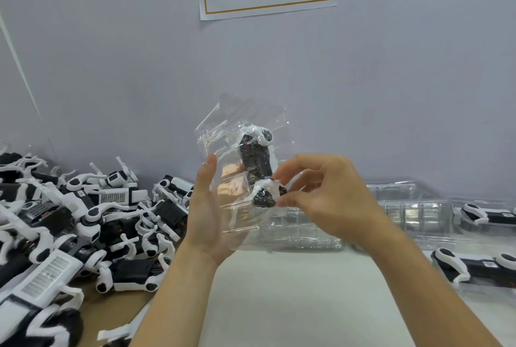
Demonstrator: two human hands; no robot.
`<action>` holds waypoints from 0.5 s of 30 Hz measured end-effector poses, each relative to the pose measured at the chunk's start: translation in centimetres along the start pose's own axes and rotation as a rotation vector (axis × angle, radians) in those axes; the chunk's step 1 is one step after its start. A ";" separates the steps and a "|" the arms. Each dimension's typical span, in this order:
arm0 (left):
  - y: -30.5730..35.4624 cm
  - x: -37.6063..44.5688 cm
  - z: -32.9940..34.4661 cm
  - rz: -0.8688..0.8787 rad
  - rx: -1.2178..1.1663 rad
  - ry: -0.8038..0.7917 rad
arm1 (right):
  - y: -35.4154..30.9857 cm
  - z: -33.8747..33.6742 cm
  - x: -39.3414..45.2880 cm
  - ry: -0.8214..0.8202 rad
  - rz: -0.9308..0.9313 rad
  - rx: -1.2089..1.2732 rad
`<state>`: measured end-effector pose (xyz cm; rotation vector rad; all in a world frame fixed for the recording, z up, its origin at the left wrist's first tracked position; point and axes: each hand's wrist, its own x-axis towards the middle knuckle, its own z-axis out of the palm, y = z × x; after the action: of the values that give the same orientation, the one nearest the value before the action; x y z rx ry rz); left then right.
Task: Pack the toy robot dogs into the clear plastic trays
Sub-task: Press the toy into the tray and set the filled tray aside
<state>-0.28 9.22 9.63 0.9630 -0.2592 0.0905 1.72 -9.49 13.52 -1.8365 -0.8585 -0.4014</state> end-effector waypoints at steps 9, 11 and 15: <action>-0.2 0.2 0.1 -0.054 -0.077 0.031 | -0.5 0.4 -0.1 0.022 -0.021 -0.012; -0.5 0.1 0.2 -0.083 -0.172 -0.005 | -0.8 0.7 0.0 0.047 -0.051 -0.044; -0.7 0.1 0.2 -0.102 -0.251 -0.067 | -1.2 0.9 0.1 0.046 -0.101 -0.139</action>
<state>-0.04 8.69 9.19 0.7290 -0.2752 -0.0669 0.82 -8.33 14.02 -1.9081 -0.9138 -0.5776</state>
